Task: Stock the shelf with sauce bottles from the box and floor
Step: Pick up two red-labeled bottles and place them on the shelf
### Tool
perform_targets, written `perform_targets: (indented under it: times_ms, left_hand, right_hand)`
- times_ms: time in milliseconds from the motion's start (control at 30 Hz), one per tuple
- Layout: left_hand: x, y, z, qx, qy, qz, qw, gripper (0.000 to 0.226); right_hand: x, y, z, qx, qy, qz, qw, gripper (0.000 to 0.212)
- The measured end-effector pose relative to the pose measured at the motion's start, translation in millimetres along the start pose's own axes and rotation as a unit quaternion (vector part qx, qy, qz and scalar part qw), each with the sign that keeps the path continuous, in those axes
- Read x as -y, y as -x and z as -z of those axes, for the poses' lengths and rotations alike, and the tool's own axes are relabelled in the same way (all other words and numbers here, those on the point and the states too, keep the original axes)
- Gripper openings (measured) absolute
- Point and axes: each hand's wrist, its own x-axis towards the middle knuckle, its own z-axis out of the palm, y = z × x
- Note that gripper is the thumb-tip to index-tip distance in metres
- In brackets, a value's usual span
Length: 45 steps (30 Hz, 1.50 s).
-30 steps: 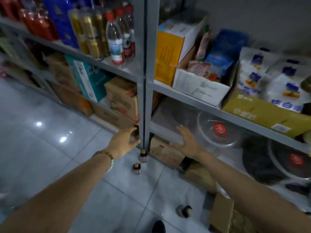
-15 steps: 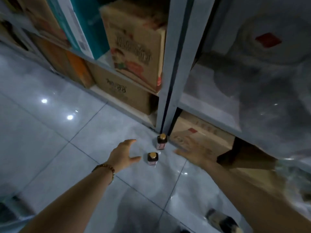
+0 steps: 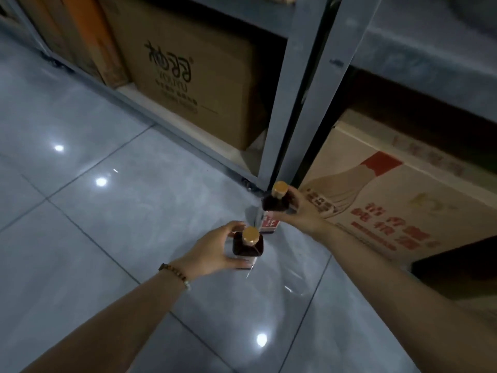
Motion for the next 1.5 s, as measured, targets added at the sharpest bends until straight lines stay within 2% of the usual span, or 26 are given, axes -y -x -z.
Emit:
perform_targets:
  times_ms: [100, 167, 400, 567, 700, 867, 1033, 1133, 1300, 1433, 1500]
  left_hand:
    - [8, -15, -10, -0.002, 0.010, -0.022, 1.000, 0.066]
    - [12, -20, -15, 0.001, 0.028, -0.033, 0.999, 0.058]
    - [13, -18, -23, -0.055, 0.023, -0.048, 0.997, 0.055]
    - [-3, 0, 1, -0.062, 0.041, -0.016, 0.997, 0.049]
    - [-59, 29, 58, -0.087, 0.080, 0.005, 0.993, 0.044]
    - [-192, 75, 138, -0.094, 0.147, -0.010, 0.985, 0.049]
    - [-375, 130, 221, -0.074, 0.226, -0.051, 0.970, 0.061]
    - [-497, 164, 268, -0.054, 0.230, -0.092, 0.967, 0.062]
    - [-693, 217, 338, -0.043, 0.214, -0.190, 0.957, 0.053]
    - [-826, 261, 369, 0.001, 0.203, -0.281, 0.938, 0.037]
    - [-883, 280, 373, 0.001, 0.197, -0.323, 0.926, 0.041]
  right_hand:
    - [-7, -16, -6, -0.001, -0.019, 0.024, 1.000, 0.061]
    - [-12, -22, -7, -0.007, -0.022, 0.046, 0.999, 0.060]
    - [-21, -8, -5, -0.050, 0.028, 0.112, 0.992, 0.060]
    - [-19, 33, 5, -0.081, 0.057, 0.083, 0.992, 0.060]
    - [35, 97, 36, -0.090, 0.045, 0.041, 0.994, 0.059]
    - [171, 207, 96, -0.106, -0.020, 0.043, 0.993, 0.051]
    - [347, 319, 171, -0.140, -0.061, 0.101, 0.983, 0.042]
    - [450, 389, 218, -0.179, -0.086, 0.134, 0.971, 0.046]
    - [595, 515, 296, -0.272, -0.087, 0.181, 0.941, 0.048]
    - [671, 609, 343, -0.367, -0.071, 0.222, 0.901, 0.046]
    - [700, 654, 362, -0.408, -0.070, 0.245, 0.877, 0.043]
